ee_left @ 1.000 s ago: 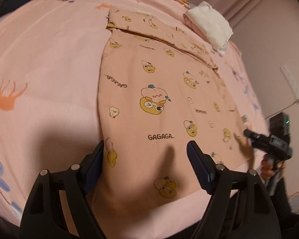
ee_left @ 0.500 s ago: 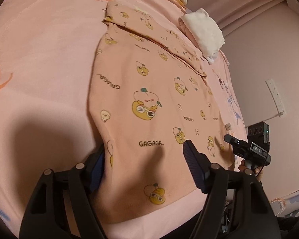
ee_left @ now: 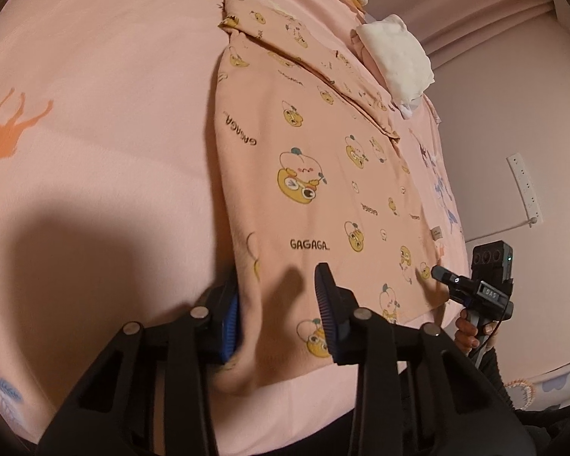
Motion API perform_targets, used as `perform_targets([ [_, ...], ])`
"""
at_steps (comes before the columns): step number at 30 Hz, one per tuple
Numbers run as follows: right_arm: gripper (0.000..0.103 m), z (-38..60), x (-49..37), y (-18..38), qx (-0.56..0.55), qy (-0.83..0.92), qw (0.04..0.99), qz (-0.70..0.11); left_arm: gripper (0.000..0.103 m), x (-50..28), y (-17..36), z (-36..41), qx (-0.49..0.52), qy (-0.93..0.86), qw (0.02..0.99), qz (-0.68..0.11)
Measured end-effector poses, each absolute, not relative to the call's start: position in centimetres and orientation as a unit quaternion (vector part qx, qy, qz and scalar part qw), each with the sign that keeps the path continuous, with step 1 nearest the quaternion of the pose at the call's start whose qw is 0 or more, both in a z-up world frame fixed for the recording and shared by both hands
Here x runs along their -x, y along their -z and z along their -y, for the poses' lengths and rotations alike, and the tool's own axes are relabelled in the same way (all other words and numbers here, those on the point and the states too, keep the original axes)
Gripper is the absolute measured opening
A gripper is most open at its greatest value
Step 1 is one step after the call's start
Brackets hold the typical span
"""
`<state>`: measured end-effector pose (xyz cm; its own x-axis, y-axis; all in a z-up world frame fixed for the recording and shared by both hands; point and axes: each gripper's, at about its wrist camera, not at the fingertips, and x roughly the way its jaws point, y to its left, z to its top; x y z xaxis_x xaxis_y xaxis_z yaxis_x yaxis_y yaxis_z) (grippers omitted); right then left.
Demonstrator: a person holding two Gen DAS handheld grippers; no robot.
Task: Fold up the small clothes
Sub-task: 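Grasp the shirt hem with the right gripper while the left gripper grasps it too, then lift the hem with both grippers and fold it toward the collar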
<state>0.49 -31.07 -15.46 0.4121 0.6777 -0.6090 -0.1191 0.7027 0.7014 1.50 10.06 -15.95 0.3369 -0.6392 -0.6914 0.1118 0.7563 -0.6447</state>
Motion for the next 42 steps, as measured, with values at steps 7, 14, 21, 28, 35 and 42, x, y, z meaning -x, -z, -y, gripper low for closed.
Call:
perform_targets([
  [7,0.008,30.7,-0.6,15.8,-0.270,-0.223,0.803,-0.482,0.004,-1.9,16.3,-10.7,0.264,0.212,0.777,-0.530],
  [14,0.007,31.4,0.3,14.2,-0.322,-0.265,0.804,-0.423,0.001,-1.6,14.6,-11.6,0.302,0.230,0.782,-0.495],
  [21,0.007,31.4,0.3,11.1,-0.338,-0.300,0.818,-0.355,0.001,-2.2,11.6,-12.2,0.340,0.258,0.789,-0.443],
  [28,0.006,30.8,0.3,8.4,-0.319,-0.313,0.838,-0.312,0.002,-2.3,8.8,-11.8,0.328,0.269,0.811,-0.402],
  [35,0.006,30.7,1.3,7.9,-0.302,-0.316,0.849,-0.297,0.001,-1.0,8.1,-11.8,0.322,0.285,0.820,-0.379],
  [42,0.006,31.4,2.1,7.6,-0.303,-0.314,0.848,-0.301,0.001,0.7,7.3,-12.7,0.334,0.297,0.814,-0.371],
])
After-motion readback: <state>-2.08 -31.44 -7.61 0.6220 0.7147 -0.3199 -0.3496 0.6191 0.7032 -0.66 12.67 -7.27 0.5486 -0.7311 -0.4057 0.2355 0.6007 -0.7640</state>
